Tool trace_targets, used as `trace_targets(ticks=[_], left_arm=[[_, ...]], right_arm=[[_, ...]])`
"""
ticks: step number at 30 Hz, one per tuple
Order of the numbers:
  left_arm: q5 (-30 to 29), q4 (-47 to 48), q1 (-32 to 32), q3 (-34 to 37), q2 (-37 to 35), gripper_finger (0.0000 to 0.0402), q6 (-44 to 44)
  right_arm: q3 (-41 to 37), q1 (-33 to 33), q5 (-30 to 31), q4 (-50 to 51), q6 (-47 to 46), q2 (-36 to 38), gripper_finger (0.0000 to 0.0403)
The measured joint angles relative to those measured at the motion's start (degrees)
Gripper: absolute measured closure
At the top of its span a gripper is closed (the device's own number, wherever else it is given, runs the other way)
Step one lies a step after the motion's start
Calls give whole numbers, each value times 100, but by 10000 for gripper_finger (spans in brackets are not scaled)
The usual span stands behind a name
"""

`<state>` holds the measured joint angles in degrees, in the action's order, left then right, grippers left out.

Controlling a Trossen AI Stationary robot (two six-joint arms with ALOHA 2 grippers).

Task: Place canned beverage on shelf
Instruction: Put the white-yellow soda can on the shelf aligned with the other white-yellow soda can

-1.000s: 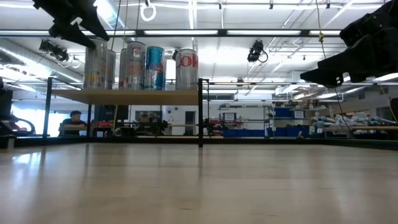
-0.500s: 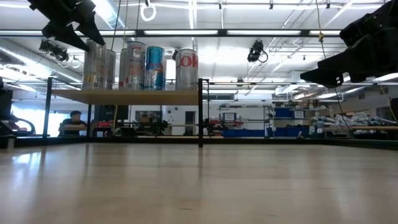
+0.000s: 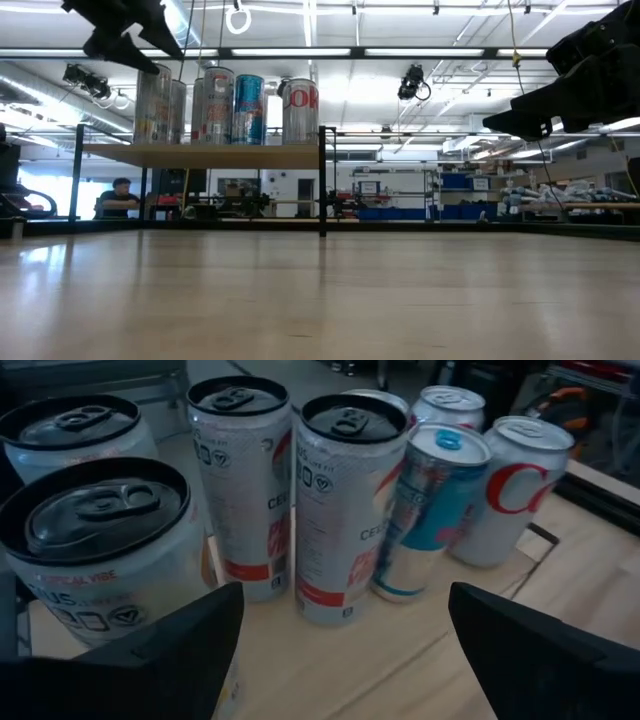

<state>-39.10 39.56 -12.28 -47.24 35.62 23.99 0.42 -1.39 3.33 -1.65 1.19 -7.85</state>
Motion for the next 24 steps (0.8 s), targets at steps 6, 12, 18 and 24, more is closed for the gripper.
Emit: trace_targets(ticks=[6,12,18,24], left_arm=[[-249,-67,5,0,252,40,96],[-378,-34,5,0,264,40,133],[-696,82,5,0,264,40,214],[-902,311,5,0,264,40,376]], right_arm=[[-2,0,2,2,0,2,20],[1,2,0,2,0,0,20],[-1,1,1,2,0,1,20],[-1,1,1,1,0,2,20]])
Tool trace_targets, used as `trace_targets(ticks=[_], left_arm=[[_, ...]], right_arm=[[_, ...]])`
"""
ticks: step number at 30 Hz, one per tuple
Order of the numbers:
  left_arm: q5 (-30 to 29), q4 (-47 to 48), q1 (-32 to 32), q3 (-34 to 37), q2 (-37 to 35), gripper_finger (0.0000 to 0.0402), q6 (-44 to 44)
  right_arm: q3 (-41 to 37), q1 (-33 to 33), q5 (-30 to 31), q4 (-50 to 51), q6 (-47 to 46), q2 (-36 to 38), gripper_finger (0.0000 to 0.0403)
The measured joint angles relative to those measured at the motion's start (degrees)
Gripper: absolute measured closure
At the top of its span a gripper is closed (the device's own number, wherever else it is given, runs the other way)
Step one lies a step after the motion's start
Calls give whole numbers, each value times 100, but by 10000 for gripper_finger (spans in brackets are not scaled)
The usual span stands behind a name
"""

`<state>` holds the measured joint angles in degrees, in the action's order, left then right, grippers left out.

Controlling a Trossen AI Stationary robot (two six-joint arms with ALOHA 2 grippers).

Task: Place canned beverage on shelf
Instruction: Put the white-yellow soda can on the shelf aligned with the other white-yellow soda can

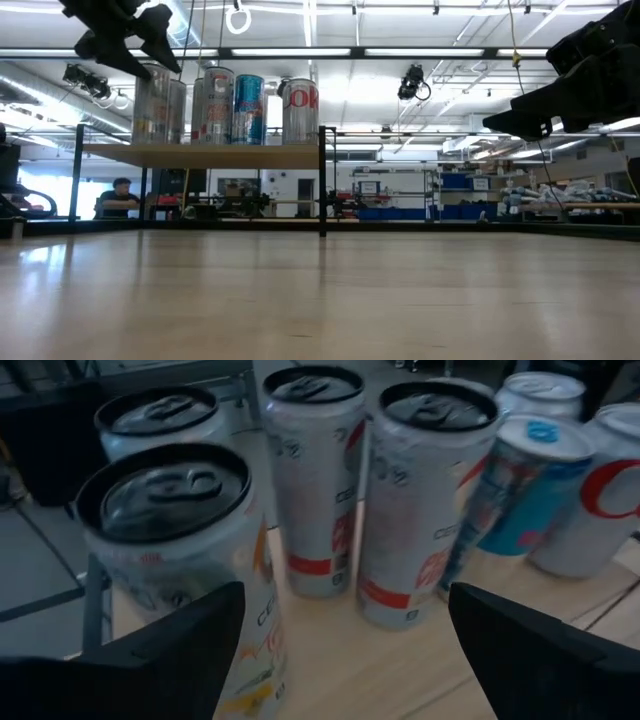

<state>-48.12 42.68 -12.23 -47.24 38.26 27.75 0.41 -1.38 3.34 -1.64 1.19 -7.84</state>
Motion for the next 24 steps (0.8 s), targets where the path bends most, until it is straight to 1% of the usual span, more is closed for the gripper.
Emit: trace_targets(ticks=[7,12,17,24], left_arm=[[-309,427,0,0,-2,40,314],[-463,545,0,0,-6,40,329],[-491,740,0,0,-118,40,454],[-558,767,0,0,-376,40,460]], right_arm=[[2,-1,-1,1,0,-2,20],[1,0,0,0,0,-1,20],[0,1,1,1,0,0,20],[2,-1,-1,1,0,-1,20]])
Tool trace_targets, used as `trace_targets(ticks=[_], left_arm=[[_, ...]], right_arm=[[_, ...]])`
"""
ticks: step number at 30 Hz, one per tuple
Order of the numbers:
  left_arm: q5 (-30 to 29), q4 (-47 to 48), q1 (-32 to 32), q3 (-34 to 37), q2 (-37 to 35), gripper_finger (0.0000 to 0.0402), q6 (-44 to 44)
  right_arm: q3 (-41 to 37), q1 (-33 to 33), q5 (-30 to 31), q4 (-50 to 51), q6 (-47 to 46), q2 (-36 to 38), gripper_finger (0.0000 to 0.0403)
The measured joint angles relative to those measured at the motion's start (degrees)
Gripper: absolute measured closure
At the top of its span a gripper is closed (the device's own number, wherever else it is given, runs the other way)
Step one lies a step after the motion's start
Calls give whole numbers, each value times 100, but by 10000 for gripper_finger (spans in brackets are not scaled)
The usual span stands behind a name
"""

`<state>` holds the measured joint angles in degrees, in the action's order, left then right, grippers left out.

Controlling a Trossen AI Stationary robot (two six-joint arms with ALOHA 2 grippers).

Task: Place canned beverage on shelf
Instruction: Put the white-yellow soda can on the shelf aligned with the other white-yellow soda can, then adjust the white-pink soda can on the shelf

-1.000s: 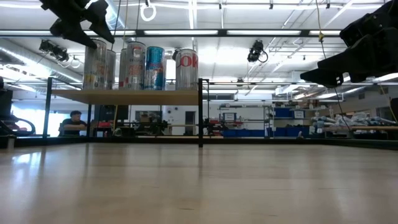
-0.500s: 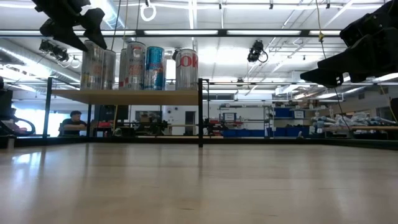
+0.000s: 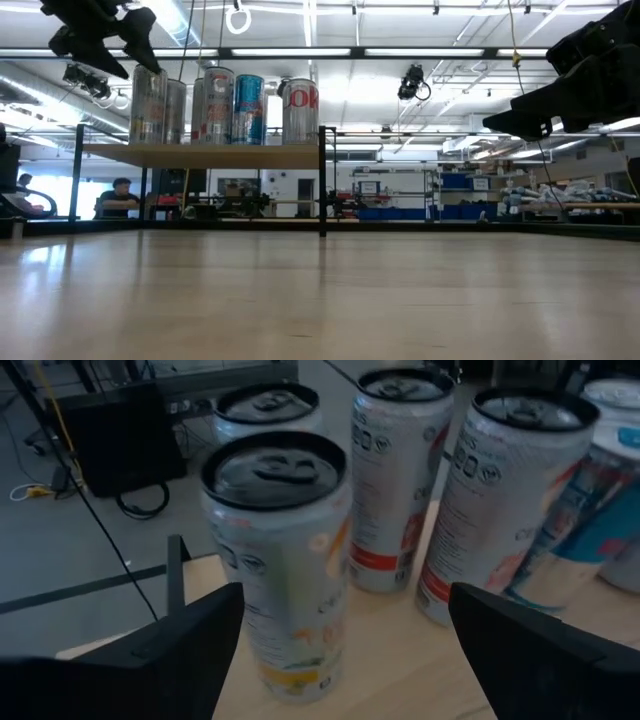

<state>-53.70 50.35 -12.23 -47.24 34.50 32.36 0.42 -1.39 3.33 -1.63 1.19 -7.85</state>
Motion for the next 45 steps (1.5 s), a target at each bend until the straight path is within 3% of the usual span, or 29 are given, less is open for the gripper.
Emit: trace_targets(ticks=[12,19,36,45], left_arm=[[-425,-228,-410,0,-123,40,-142],[211,-799,-863,0,-116,40,-895],[1896,-1133,-1833,0,-113,40,-1792],[2029,-1253,-2055,-63,-164,40,-1958]], right_arm=[[0,0,2,0,0,1,20],[-1,1,0,-1,0,1,20],[-1,1,1,-1,1,1,20],[-1,0,1,-2,1,0,20]])
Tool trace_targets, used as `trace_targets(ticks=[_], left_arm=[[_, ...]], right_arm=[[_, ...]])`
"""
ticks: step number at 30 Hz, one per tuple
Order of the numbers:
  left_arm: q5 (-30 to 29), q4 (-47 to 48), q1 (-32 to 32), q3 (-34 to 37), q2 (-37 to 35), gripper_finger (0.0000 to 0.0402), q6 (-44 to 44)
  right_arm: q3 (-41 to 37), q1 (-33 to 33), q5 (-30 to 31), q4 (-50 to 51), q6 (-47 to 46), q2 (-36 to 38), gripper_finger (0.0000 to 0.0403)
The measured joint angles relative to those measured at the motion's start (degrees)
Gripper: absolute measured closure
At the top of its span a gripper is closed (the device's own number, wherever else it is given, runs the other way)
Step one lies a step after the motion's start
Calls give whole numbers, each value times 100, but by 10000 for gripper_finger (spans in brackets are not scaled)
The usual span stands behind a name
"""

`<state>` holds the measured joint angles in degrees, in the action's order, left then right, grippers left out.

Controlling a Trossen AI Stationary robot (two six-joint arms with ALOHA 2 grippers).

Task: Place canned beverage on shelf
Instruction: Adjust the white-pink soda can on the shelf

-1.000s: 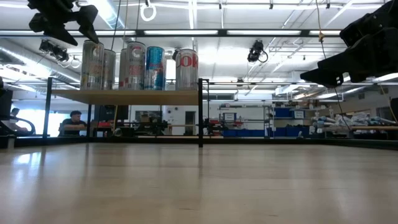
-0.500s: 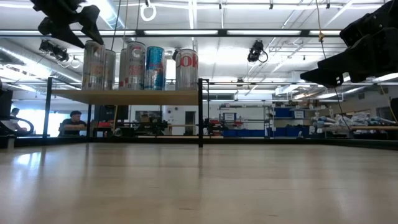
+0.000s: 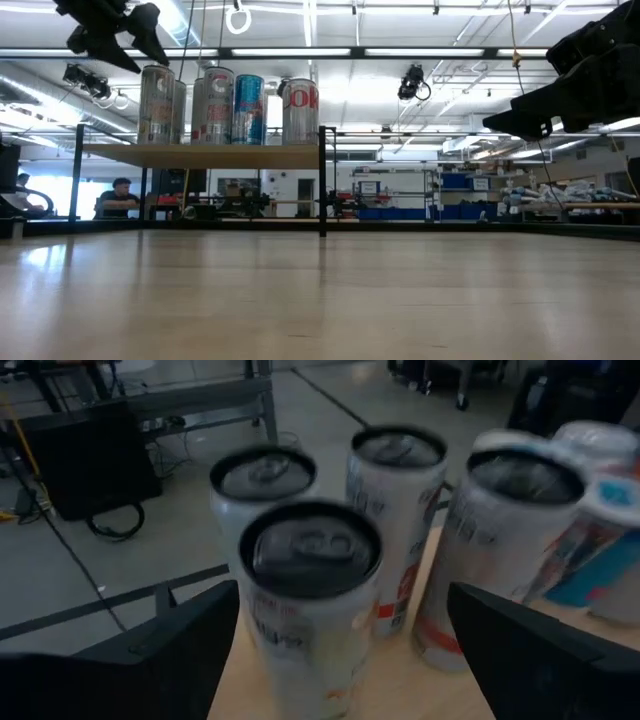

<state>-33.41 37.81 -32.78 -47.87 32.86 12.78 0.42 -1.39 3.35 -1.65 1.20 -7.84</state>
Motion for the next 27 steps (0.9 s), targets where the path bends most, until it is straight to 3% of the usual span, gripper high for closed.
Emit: trace_targets(ticks=[10,18,27], left_arm=[[39,-405,833,-300,71,40,-2],[39,-1226,1611,-300,625,40,-192],[37,-1978,1720,-304,1397,40,-133]], right_arm=[[0,1,0,1,-1,1,20],[0,1,0,2,-1,0,20],[-1,0,-1,0,-1,-1,20]])
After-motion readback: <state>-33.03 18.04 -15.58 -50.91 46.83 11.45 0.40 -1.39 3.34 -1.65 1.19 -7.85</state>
